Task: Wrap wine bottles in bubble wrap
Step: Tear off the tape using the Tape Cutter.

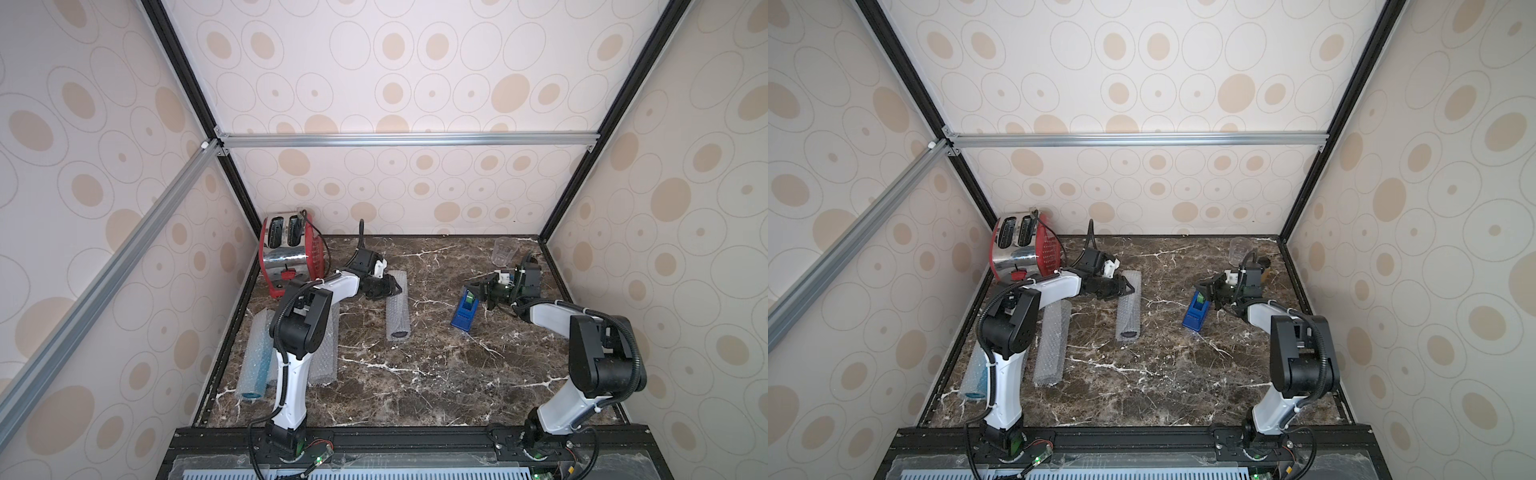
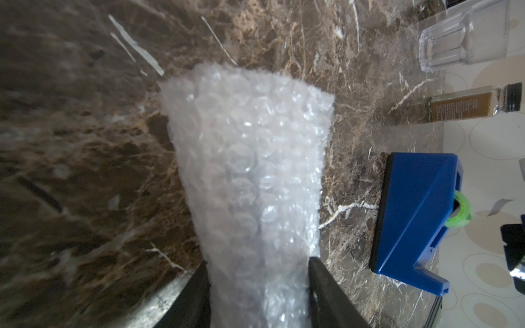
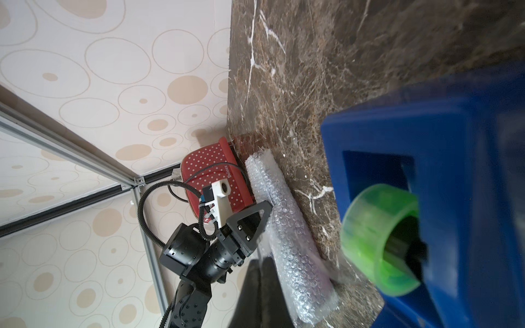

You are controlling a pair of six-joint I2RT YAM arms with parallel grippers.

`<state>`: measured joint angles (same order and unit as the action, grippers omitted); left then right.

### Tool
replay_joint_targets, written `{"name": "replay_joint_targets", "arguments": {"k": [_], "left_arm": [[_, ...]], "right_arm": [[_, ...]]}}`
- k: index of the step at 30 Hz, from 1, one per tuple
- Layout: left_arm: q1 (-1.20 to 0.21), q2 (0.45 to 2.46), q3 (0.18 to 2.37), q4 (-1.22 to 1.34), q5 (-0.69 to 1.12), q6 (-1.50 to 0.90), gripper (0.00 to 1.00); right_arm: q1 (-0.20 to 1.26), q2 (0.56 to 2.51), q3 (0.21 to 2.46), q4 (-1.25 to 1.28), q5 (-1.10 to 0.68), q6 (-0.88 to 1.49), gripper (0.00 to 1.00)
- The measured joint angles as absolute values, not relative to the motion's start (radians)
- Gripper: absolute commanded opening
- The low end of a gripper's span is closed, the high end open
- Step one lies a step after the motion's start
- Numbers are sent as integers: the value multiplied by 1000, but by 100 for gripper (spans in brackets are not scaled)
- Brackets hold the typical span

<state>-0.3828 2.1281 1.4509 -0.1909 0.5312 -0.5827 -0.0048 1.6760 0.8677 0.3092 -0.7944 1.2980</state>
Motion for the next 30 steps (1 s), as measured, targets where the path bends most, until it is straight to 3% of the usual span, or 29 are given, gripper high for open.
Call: {"name": "replay_joint_targets", "arguments": {"k": [14,30], "left_arm": [[-385,2128,1451,-191,532,-583,51],[-391,2128,1450,-189,533,-583,51]], "right_arm": [[2,1671,930,318,-786,1335,0],[158,1404,621,217,-695,1265,0]]}}
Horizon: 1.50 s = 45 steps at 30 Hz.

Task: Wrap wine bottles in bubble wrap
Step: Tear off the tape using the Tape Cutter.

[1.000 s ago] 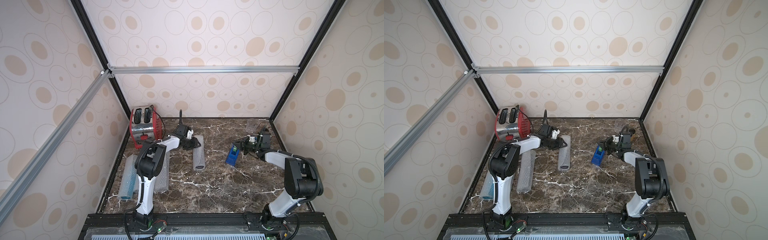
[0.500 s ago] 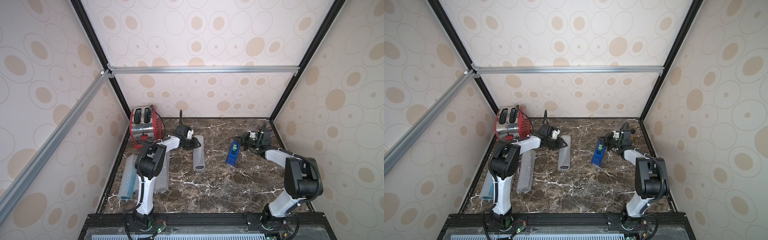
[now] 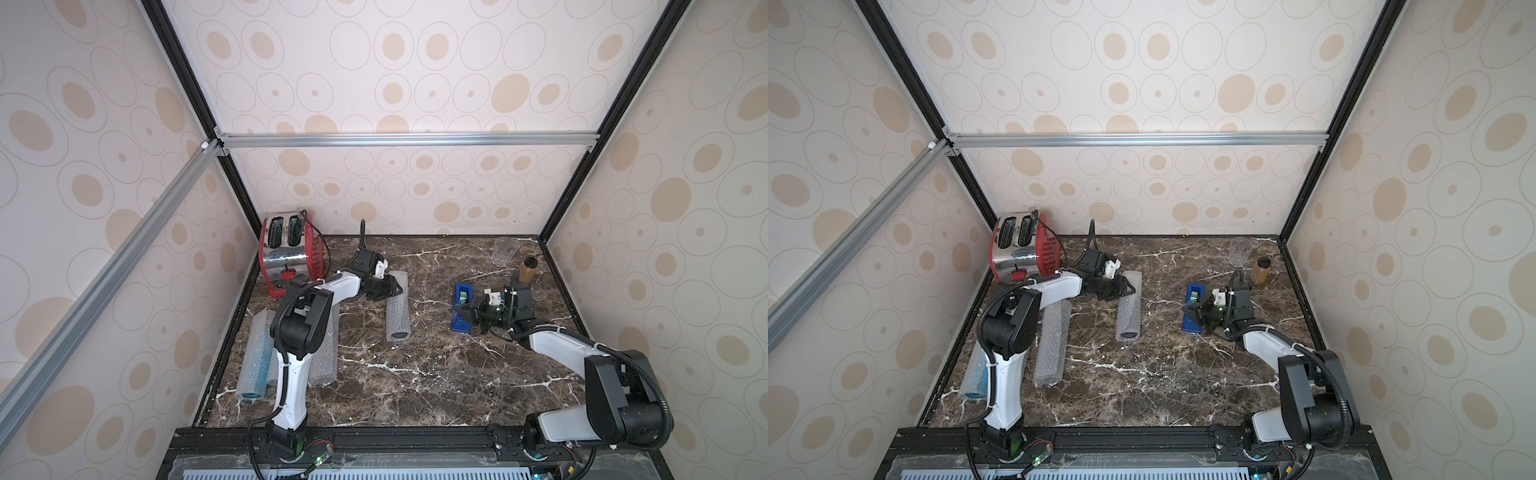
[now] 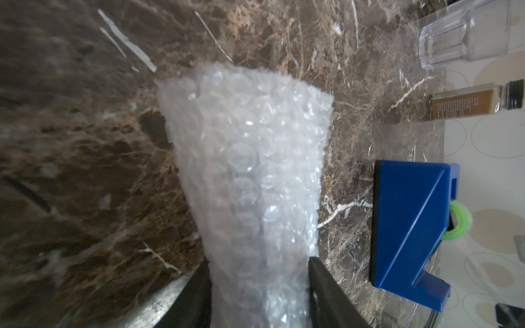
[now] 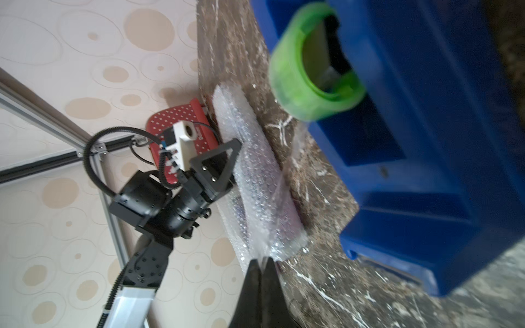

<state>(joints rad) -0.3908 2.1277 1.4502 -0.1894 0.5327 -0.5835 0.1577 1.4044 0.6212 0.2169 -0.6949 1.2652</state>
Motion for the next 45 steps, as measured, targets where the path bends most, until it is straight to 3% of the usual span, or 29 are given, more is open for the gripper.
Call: {"name": "replay_joint_targets", "arguments": {"k": [11,27,45], "left_arm": [[-397,2128,1450,-189,532,-583,51],[-404,2128,1450,-190,517,-578,51],[-407,2128,1450,-192,515,-578,51]], "right_arm": [[145,1377,517,133,-717,1175,0],[32,1348,662,-200,-867,914,0],[34,1460,673,-350,-816,646,0]]}}
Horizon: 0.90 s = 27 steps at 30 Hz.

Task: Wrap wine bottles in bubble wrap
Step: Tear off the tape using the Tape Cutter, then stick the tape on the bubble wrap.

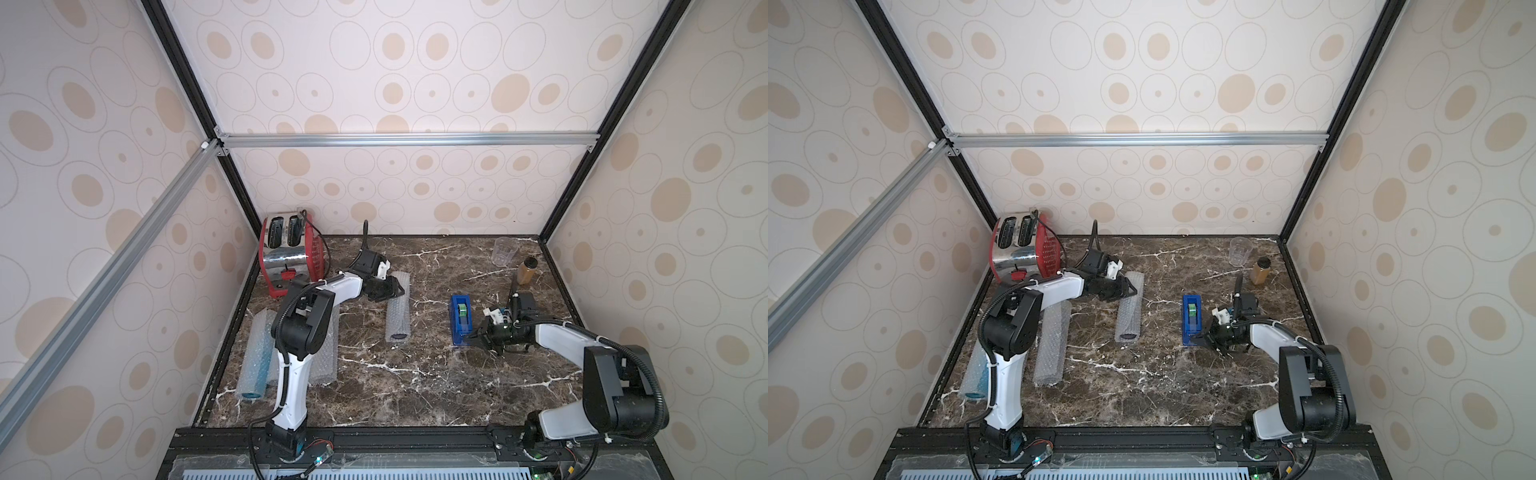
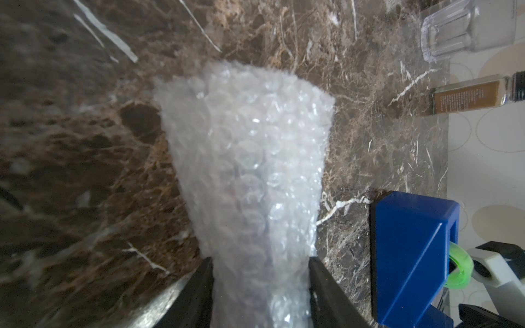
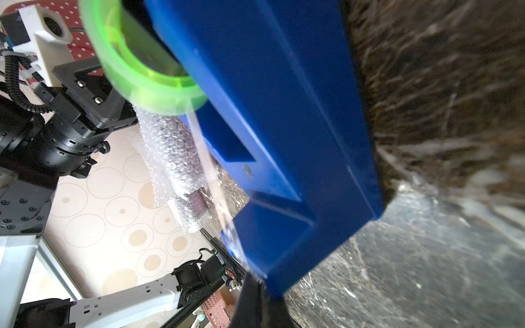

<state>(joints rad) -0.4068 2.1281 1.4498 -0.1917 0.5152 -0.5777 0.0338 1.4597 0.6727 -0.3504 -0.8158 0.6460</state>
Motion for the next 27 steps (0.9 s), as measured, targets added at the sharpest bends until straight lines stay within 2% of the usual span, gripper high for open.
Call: {"name": "replay_joint_targets", "arguments": {"k": [2,8,13,17,22,27], "left_arm": [[-407,2128,1450,-192,514,-577,51],[-407,2128,1450,-192,515,-577,51],[-407,2128,1450,-192,516,-578,51],[-407,2128,1450,-192,517,-579,51],[-407,2128,1449,-191,519,-592,51],[-407,2128,1441,-182,521,-617,51]], "right_arm": [[39,1461,681,-365,-800,633,0],[45,1489,631,-460,-598,619,0],[51,1384,617,-435,-626,648,0],[129,1306,644,-376,-682,713,0],[292,1349,765,-193,-706,854,0],[361,1469,779,105,-621,1060,0]]}}
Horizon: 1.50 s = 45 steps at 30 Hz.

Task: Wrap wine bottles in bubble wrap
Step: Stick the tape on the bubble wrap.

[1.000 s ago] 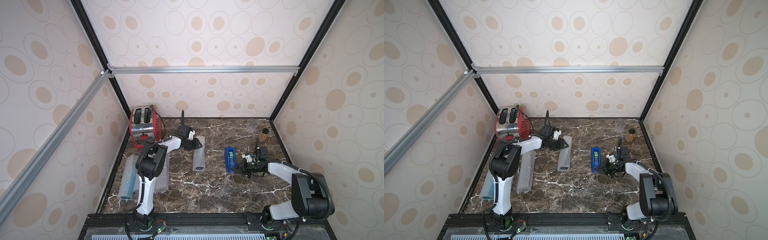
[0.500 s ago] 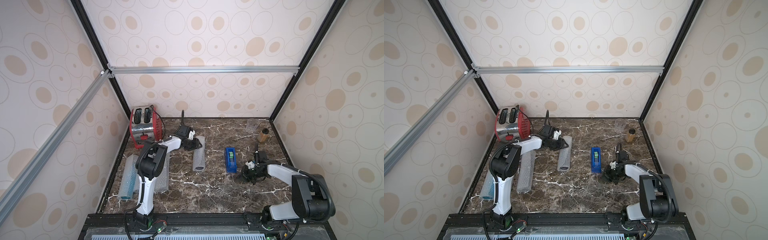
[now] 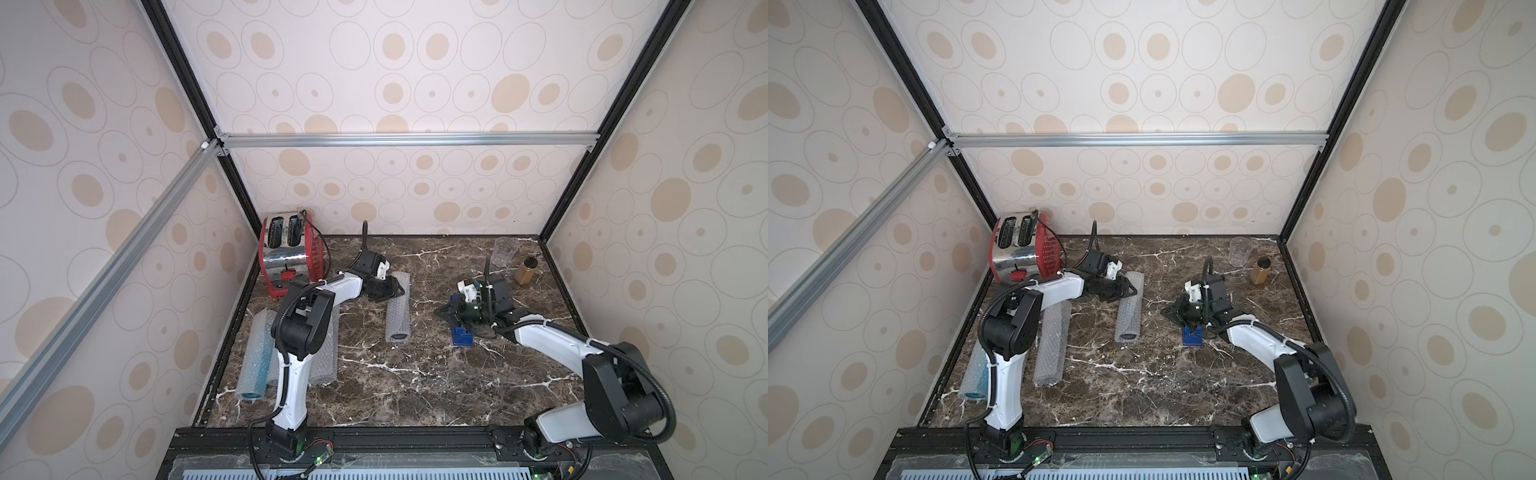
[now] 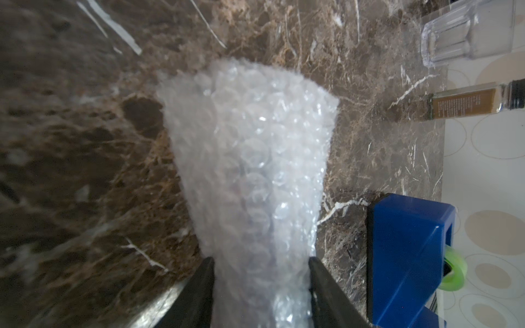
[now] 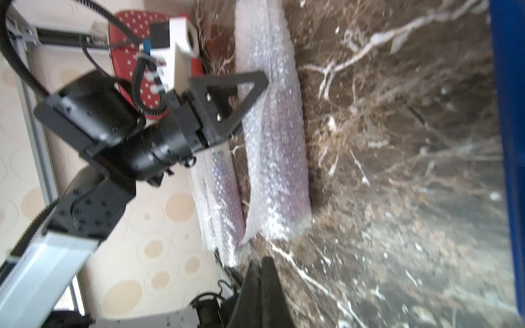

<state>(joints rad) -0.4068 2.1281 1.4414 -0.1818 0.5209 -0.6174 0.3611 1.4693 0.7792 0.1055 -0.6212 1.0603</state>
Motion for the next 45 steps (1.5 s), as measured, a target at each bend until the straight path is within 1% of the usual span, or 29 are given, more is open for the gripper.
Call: {"name": "replay_joint_targets", "arguments": {"k": [7,14,21,29,45], "left_arm": [[-407,2119,1407,-134,525,-676,50],[-409,2096,1367,-102,498,-724,49],[-413,2084,1349,-88,472,-754,49],[-413,2081,1344,-83,464,-774,49],[-413,2077,1341,-84,463,-774,49]], "right_arm": [[472,1711,787,439,-445,1304,0],[545,1894,895,622,-365,1454,0],[561,1905,970,658,-337,1479,0],[569,1913,971,678,-334,1499,0],[568,1945,854,727,-286,1494,0]]}}
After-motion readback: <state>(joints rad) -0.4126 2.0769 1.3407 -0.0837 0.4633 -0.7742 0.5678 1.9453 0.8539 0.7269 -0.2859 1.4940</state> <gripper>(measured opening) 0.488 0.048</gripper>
